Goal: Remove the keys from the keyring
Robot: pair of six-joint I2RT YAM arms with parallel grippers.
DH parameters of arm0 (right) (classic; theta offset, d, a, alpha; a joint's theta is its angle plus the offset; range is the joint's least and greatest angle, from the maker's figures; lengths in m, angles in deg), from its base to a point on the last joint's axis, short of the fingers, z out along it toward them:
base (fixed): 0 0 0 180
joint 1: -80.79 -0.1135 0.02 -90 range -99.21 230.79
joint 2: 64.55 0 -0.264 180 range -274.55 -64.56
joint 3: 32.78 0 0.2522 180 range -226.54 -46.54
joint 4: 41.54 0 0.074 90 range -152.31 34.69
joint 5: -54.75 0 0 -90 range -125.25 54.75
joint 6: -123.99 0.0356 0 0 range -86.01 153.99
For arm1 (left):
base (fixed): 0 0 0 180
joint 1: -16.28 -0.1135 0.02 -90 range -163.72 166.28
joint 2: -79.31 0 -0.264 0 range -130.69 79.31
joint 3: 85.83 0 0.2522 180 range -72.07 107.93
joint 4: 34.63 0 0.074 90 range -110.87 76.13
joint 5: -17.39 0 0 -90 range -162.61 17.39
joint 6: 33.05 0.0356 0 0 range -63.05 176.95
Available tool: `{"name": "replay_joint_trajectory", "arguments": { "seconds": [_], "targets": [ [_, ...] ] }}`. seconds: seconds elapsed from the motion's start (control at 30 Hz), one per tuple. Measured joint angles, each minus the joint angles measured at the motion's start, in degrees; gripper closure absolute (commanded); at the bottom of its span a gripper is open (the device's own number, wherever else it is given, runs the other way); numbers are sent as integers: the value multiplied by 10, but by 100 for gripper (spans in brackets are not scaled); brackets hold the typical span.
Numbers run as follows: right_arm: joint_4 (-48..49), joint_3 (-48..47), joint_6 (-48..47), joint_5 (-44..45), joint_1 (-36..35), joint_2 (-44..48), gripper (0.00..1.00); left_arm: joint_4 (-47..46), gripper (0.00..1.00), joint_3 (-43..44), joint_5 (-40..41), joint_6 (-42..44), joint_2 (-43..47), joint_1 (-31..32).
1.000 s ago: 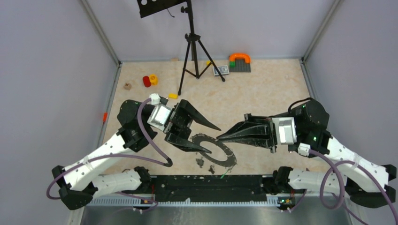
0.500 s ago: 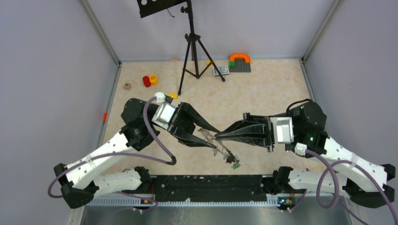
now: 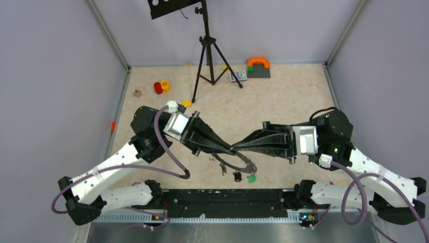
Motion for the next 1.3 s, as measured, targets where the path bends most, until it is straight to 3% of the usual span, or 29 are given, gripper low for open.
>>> {"name": "replay_joint_trajectory", "arguments": {
  "seconds": [0.27, 0.7, 1.03, 1.2, 1.3],
  "targets": [
    [0, 8, 5, 0, 0, 4, 100, 18, 100, 0, -1, 36, 0, 0],
    [2, 33, 5, 23, 0, 38, 78, 112, 100, 21, 19, 100, -7, 2],
    [-9, 45, 5, 43, 0, 65, 72, 144, 100, 22, 30, 128, -8, 2],
    [-30, 51, 23, 88, 0, 82, 65, 228, 100, 43, 34, 210, -6, 2],
    [-65, 38, 40, 116, 0, 82, 65, 331, 100, 83, 38, 307, -5, 2]
  ]
}}
